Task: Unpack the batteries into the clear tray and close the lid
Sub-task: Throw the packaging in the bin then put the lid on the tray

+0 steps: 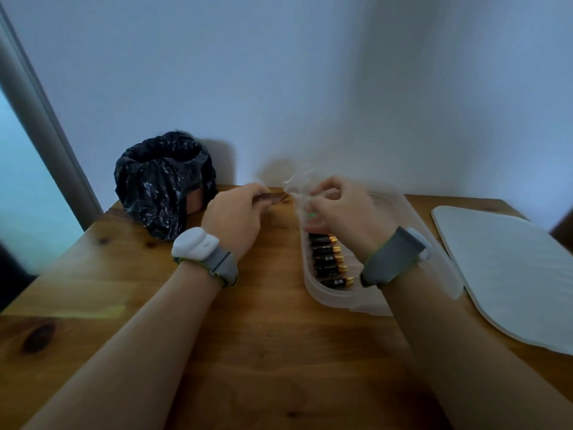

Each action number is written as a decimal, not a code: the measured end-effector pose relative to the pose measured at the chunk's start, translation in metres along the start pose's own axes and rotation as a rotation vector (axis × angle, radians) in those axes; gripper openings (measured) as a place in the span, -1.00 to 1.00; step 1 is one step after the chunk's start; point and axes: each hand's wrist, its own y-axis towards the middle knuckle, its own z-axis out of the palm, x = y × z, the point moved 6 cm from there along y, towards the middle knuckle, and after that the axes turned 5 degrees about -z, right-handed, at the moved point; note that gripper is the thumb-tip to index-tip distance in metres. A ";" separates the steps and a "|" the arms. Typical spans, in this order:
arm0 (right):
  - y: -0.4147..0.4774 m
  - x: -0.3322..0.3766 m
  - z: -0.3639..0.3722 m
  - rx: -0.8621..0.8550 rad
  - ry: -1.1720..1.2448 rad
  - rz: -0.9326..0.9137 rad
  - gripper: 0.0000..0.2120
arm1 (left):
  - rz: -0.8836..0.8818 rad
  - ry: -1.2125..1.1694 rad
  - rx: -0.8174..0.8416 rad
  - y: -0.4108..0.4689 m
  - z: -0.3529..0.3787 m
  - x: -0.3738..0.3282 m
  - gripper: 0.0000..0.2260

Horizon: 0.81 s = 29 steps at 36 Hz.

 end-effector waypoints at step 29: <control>0.015 0.008 0.015 -0.074 0.430 -0.023 -0.82 | -0.427 -1.249 0.147 -0.001 -0.008 -0.010 -0.73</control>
